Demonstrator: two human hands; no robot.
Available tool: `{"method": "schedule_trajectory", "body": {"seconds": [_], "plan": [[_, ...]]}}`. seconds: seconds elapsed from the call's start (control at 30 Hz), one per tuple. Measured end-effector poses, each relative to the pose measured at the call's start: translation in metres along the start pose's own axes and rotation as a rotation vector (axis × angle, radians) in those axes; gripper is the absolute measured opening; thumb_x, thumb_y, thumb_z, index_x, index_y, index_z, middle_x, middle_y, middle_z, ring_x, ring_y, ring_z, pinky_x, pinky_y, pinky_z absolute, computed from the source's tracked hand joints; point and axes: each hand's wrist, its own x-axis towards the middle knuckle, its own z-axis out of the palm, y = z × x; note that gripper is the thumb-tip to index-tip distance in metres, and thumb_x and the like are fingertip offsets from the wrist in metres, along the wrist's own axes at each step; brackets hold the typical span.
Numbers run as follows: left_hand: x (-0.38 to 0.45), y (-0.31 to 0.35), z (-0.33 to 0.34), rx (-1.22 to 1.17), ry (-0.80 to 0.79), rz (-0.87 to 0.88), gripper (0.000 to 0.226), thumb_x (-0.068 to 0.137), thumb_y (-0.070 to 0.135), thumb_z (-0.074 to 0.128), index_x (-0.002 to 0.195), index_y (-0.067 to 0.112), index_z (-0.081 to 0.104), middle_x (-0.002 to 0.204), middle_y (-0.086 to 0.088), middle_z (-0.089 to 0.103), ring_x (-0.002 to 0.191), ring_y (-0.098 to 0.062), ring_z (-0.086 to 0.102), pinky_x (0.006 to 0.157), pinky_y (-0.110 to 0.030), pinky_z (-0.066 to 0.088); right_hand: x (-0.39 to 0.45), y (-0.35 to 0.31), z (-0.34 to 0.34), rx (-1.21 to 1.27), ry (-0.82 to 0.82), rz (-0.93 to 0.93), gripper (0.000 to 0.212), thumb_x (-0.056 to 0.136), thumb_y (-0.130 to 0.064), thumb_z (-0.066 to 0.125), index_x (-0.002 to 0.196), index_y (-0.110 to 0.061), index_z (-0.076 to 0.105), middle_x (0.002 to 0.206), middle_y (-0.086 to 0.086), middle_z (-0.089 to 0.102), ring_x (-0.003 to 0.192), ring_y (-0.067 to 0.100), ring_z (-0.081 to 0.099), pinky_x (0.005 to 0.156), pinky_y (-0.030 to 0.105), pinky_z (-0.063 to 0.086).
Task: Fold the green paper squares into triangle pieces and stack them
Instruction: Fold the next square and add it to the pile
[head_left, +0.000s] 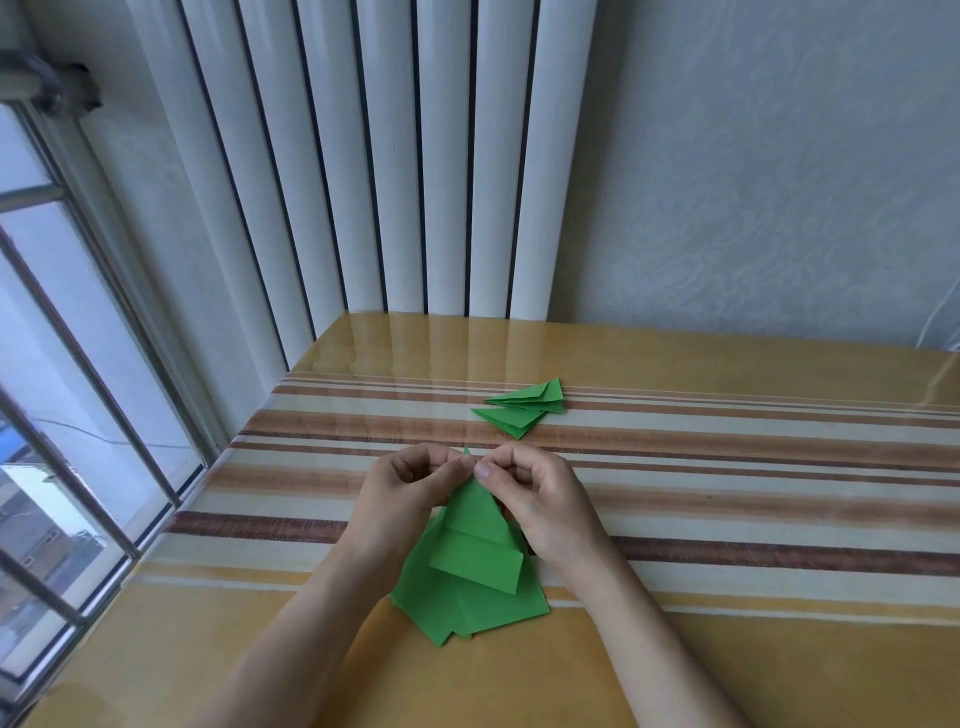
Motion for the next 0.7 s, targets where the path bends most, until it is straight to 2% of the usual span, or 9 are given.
{"method": "schedule_trajectory", "body": {"seconds": [0.07, 0.23, 0.3, 0.37, 0.47, 0.53, 0.63, 0.7], "plan": [[-0.0006, -0.0004, 0.0003, -0.001, 0.003, 0.01, 0.027, 0.084, 0.031, 0.077, 0.09, 0.005, 0.077, 0.079, -0.006, 0.073, 0.075, -0.016, 0.067, 0.079, -0.041, 0.053, 0.0004, 0.0017, 0.0003, -0.011, -0.011, -0.007, 0.024, 0.092, -0.042, 0.068, 0.095, -0.02, 0.077, 0.09, 0.018, 0.074, 0.084, 0.041, 0.067, 0.075, 0.054, 0.055], [0.0025, -0.0027, 0.0013, -0.046, 0.061, 0.044, 0.013, 0.093, 0.012, 0.073, 0.089, -0.001, 0.074, 0.066, 0.0, 0.069, 0.059, -0.007, 0.063, 0.061, -0.021, 0.051, 0.0005, 0.0027, 0.0002, -0.015, -0.025, 0.032, 0.022, 0.092, -0.04, 0.07, 0.091, -0.019, 0.076, 0.087, 0.013, 0.075, 0.078, 0.019, 0.066, 0.075, 0.043, 0.053], [0.003, -0.0016, 0.0016, -0.07, 0.094, 0.044, 0.011, 0.093, 0.009, 0.072, 0.089, -0.001, 0.073, 0.059, 0.005, 0.066, 0.051, -0.003, 0.06, 0.053, -0.015, 0.048, 0.0005, 0.0031, -0.0014, -0.05, -0.03, 0.029, 0.016, 0.098, -0.032, 0.071, 0.091, -0.018, 0.076, 0.08, 0.005, 0.072, 0.075, 0.011, 0.062, 0.073, 0.035, 0.05], [0.0022, -0.0001, 0.0008, -0.077, 0.085, 0.042, 0.013, 0.092, 0.012, 0.073, 0.091, -0.001, 0.075, 0.061, 0.004, 0.068, 0.054, -0.004, 0.061, 0.062, -0.02, 0.052, 0.0001, 0.003, -0.0025, -0.096, -0.02, 0.014, 0.013, 0.1, -0.024, 0.07, 0.09, -0.017, 0.075, 0.073, -0.01, 0.067, 0.071, 0.003, 0.058, 0.07, 0.024, 0.047], [0.0005, -0.0007, -0.0008, -0.021, 0.046, 0.012, 0.018, 0.089, 0.024, 0.078, 0.094, 0.007, 0.081, 0.081, -0.008, 0.077, 0.074, -0.017, 0.068, 0.083, -0.039, 0.056, 0.0006, 0.0053, -0.0035, -0.144, 0.038, -0.007, 0.013, 0.1, -0.022, 0.069, 0.089, -0.019, 0.075, 0.078, -0.002, 0.071, 0.074, 0.006, 0.061, 0.071, 0.027, 0.049], [-0.0014, -0.0009, 0.0007, 0.016, 0.016, -0.028, 0.016, 0.09, 0.023, 0.077, 0.094, 0.008, 0.082, 0.091, -0.012, 0.08, 0.084, -0.026, 0.075, 0.086, -0.038, 0.059, 0.0023, 0.0069, -0.006, -0.151, 0.1, -0.017, 0.012, 0.1, -0.022, 0.07, 0.089, -0.021, 0.075, 0.081, -0.001, 0.073, 0.076, 0.007, 0.064, 0.071, 0.028, 0.051], [-0.0023, -0.0014, 0.0019, 0.056, -0.006, -0.039, 0.015, 0.093, 0.018, 0.075, 0.096, 0.005, 0.082, 0.095, -0.014, 0.081, 0.09, -0.03, 0.078, 0.085, -0.036, 0.062, 0.0032, 0.0059, -0.0084, -0.161, 0.152, -0.017, 0.011, 0.099, -0.024, 0.071, 0.089, -0.021, 0.075, 0.076, -0.011, 0.071, 0.072, 0.002, 0.063, 0.068, 0.02, 0.048], [-0.0014, -0.0014, 0.0012, 0.061, 0.018, -0.037, 0.015, 0.092, 0.017, 0.076, 0.096, 0.004, 0.081, 0.094, -0.014, 0.081, 0.091, -0.031, 0.078, 0.087, -0.039, 0.062, 0.0031, 0.0064, -0.0074, -0.16, 0.152, -0.007, 0.012, 0.099, -0.026, 0.071, 0.089, -0.02, 0.075, 0.076, -0.008, 0.072, 0.072, 0.004, 0.063, 0.068, 0.025, 0.05]]}}
